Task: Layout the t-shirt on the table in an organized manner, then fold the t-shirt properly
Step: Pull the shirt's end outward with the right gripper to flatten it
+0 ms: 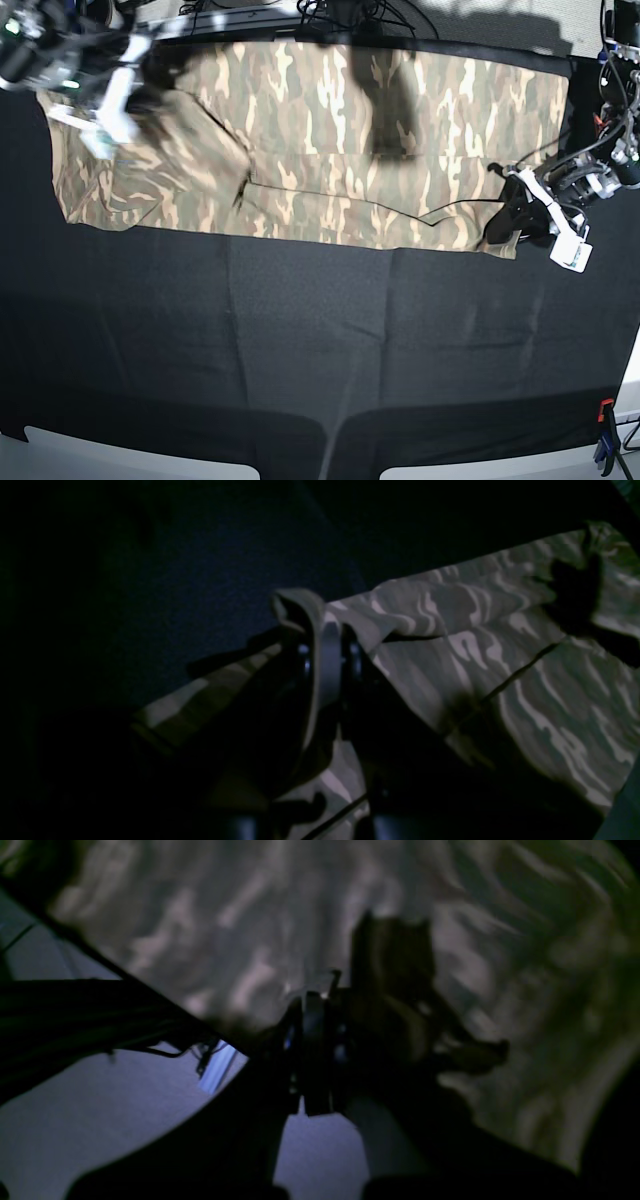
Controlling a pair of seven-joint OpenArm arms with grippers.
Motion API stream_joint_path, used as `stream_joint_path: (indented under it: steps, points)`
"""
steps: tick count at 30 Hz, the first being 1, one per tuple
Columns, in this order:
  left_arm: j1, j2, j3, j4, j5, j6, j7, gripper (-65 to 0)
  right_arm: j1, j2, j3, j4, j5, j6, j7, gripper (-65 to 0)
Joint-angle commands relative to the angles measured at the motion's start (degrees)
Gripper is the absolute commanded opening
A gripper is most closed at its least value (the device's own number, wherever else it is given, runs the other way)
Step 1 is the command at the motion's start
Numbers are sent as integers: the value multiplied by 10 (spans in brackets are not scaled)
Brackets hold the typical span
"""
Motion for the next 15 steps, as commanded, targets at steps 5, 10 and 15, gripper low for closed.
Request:
stream_joint_path:
  steps: [5,10,15]
  points:
    - [-8,-10,-5,10,-13,-5,-16,-650,-16,6,63,12,5,3,8,-650]
    - [-8,-17,-5,10,-13,-5,-9,-650,-16,6,87,12,4,3,7,-650]
    - [-8,-39,-5,10,-14,-5,12,-650,-16,6,87,11,-27,3,7,-650]
